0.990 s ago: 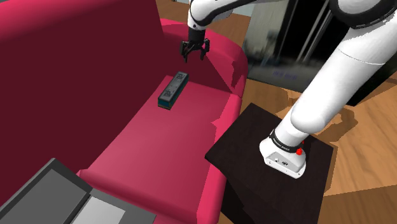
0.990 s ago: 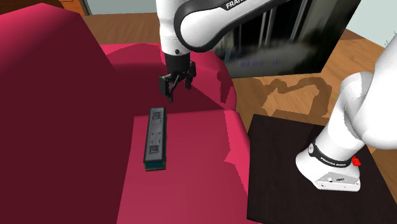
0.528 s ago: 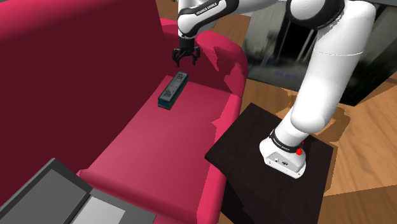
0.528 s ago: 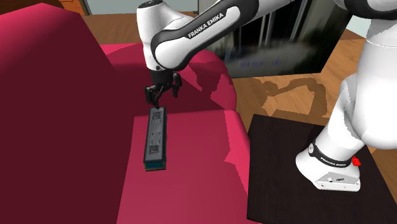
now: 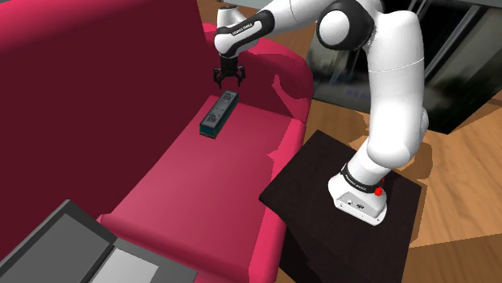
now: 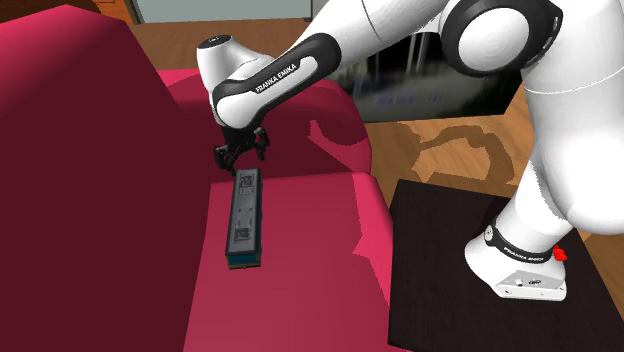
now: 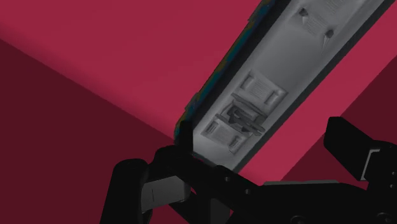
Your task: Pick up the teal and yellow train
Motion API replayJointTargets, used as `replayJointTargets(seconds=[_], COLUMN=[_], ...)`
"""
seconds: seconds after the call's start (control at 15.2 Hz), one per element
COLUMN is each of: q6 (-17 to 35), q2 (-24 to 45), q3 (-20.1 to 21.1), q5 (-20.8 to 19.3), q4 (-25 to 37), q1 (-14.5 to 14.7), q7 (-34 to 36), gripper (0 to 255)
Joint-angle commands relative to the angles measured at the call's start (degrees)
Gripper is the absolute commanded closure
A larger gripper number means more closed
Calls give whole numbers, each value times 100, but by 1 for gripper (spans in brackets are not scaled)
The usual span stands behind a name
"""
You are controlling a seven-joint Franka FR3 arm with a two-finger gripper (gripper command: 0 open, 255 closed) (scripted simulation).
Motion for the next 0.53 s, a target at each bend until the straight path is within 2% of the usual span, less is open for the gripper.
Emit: replayJointTargets(seconds=[0.0, 0.46], q6=[-109, 256], q2=[428, 727], q3=[-38, -39], q5=[-3, -6], q4=[512, 445], q1=[-1, -2], q7=[85, 95], gripper=[0, 0])
